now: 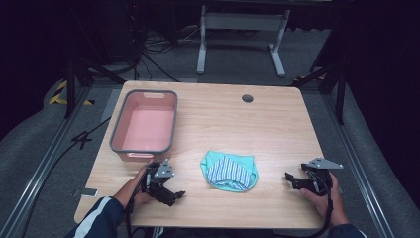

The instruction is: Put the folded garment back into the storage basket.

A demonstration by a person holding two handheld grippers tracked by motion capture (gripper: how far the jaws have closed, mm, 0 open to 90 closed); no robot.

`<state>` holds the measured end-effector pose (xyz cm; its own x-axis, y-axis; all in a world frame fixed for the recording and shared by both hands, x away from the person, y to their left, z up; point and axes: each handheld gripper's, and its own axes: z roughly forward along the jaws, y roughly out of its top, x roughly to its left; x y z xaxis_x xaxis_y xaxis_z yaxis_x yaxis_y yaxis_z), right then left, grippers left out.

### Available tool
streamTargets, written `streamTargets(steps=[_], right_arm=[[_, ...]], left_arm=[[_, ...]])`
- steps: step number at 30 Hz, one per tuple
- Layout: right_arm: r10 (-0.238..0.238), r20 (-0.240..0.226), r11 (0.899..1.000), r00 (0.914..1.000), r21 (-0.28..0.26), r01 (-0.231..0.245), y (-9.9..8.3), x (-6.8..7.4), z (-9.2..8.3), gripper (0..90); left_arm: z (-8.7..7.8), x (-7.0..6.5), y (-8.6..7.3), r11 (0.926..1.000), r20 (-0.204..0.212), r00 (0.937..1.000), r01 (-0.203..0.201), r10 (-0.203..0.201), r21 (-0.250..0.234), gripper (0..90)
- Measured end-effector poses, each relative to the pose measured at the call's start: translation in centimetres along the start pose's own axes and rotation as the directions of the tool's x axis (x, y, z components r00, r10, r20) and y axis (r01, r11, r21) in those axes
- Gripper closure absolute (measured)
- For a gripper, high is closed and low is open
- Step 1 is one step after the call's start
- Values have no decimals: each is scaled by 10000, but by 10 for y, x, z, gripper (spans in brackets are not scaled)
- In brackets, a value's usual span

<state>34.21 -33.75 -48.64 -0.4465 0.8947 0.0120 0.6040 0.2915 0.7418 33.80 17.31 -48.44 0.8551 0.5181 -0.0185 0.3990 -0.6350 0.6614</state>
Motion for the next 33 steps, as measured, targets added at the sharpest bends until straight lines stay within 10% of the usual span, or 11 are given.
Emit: streamTargets(steps=[19,23,33], right_arm=[[-27,13,9999,10000,166,26,3,0,1,215],[-44,-4,9995,10000,321,44,6,1,1,251],[-460,-667,9988,9967,121,469,22,24,-1,294]], left_arm=[[-5,3,-2,9988,327,9985,-444,438,183,20],[-8,3,3,9993,254,9991,-358,354,143,216],[0,-5,30,9996,-295,9992,-251,254,111,317]])
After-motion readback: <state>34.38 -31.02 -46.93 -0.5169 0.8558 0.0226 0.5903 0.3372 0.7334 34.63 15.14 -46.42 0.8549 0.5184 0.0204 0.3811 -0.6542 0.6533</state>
